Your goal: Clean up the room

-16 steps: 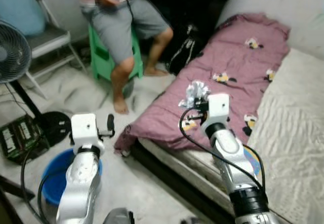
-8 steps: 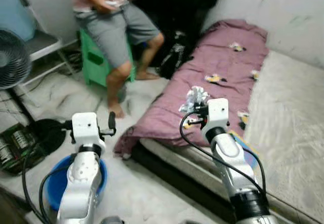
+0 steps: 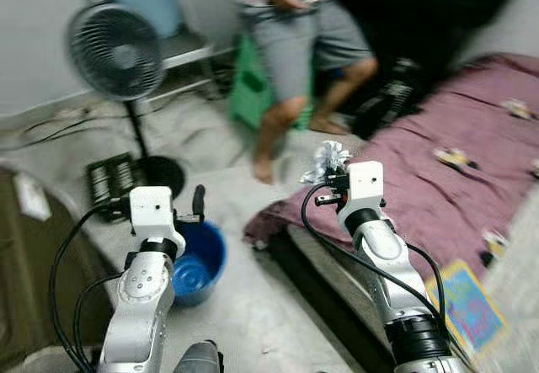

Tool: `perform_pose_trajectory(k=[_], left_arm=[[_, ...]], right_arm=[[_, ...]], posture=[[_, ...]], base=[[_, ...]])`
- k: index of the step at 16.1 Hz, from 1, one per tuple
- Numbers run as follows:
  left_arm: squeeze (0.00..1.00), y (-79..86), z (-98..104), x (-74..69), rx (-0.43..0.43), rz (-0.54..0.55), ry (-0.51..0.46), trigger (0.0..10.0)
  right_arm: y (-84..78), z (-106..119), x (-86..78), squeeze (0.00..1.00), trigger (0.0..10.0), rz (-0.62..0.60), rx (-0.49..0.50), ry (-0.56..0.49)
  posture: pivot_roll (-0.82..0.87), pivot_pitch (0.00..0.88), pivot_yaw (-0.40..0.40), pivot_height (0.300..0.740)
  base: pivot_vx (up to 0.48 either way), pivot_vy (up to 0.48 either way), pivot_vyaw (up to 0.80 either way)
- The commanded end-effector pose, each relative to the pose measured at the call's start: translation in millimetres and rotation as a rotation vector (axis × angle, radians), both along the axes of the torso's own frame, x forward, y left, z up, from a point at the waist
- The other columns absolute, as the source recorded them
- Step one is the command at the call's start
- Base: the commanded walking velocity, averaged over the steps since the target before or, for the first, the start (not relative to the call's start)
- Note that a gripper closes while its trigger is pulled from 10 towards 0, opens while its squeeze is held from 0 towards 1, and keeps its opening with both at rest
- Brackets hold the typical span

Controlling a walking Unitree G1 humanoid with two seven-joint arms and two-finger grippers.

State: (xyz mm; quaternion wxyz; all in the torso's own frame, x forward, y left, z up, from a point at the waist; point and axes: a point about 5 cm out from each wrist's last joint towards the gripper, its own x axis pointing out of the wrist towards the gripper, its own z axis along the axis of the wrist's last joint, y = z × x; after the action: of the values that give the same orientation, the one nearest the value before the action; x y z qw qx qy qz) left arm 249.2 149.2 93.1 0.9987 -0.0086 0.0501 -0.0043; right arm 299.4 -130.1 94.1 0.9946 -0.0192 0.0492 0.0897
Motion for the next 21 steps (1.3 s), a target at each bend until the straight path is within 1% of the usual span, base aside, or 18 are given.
perform_pose_trajectory(k=[1, 10, 12, 14, 21], left_arm=[[0.00, -6.6, 2.1, -2.2, -0.023, -0.037, -0.013, 10.0], [0.00, -4.2, -0.9, -4.8, -0.031, -0.042, 0.008, 10.0], [0.00, -4.2, -0.9, -4.8, -0.032, -0.044, 0.009, 10.0], [0.00, -5.4, 0.2, -5.0, -0.042, -0.059, 0.002, 10.0], [0.00, -6.9, 1.5, -4.0, -0.055, -0.081, -0.009, 10.0]], right_arm=[[-4.2, 0.9, 0.2, 0.00, 10.0, -0.009, 0.000, -0.002], [-3.9, -0.1, -1.5, 0.00, 10.0, -0.008, 0.002, 0.002], [-3.8, -0.2, -1.7, 0.00, 10.0, -0.009, 0.004, 0.002], [-3.2, -0.5, -1.5, 0.00, 10.0, -0.009, 0.008, 0.003], [-2.3, -0.8, 0.1, 0.00, 10.0, -0.009, 0.010, 0.003]], posture=[[0.00, 0.000, -0.075, 0.740], [0.00, 0.000, -0.074, 0.740], [0.00, 0.000, -0.074, 0.740], [0.00, 0.000, -0.072, 0.740], [0.00, 0.000, -0.073, 0.740]], base=[[0.000, 0.000, 0.80], [0.000, 0.000, 0.80], [0.000, 0.000, 0.56], [0.000, 0.000, 0.00], [0.334, 0.000, 0.00]])
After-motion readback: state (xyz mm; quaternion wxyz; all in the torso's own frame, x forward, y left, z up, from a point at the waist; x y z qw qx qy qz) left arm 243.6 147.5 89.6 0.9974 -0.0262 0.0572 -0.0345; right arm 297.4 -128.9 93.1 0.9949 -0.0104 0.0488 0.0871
